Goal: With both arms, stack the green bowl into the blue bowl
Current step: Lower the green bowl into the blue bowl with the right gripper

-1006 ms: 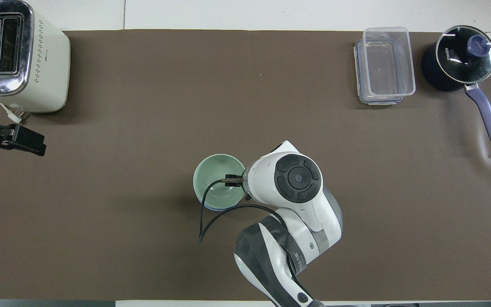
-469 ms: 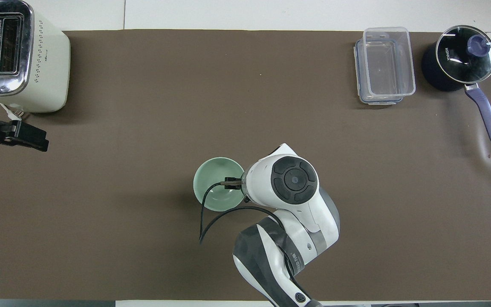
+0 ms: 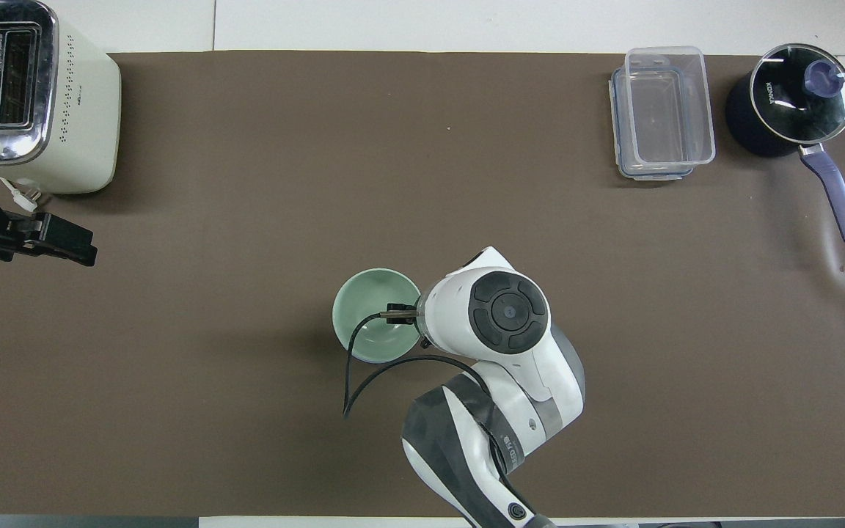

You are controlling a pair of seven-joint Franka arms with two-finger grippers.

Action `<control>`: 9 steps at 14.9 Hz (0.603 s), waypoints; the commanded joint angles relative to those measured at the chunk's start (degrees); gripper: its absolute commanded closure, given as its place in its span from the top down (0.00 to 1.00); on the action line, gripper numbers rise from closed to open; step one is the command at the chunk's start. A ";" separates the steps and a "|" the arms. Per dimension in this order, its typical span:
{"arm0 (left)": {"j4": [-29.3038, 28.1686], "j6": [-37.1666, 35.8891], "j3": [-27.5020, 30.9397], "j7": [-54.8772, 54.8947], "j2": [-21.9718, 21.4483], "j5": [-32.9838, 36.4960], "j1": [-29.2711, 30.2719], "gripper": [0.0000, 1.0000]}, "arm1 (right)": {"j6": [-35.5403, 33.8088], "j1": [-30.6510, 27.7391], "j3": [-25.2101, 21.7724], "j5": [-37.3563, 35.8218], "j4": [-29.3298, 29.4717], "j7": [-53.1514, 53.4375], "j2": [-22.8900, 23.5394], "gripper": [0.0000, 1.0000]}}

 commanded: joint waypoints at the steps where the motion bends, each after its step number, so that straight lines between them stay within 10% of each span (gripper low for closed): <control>1: -2.26 1.61 0.21 -0.58 -1.80 -1.04 0.25 1.00 | 1.08 0.21 0.14 1.30 0.63 -0.35 1.05 0.00; 9: -1.56 0.39 0.21 -1.63 -1.80 -1.48 0.16 1.00 | -3.23 0.48 0.23 1.30 3.99 -0.35 2.73 0.00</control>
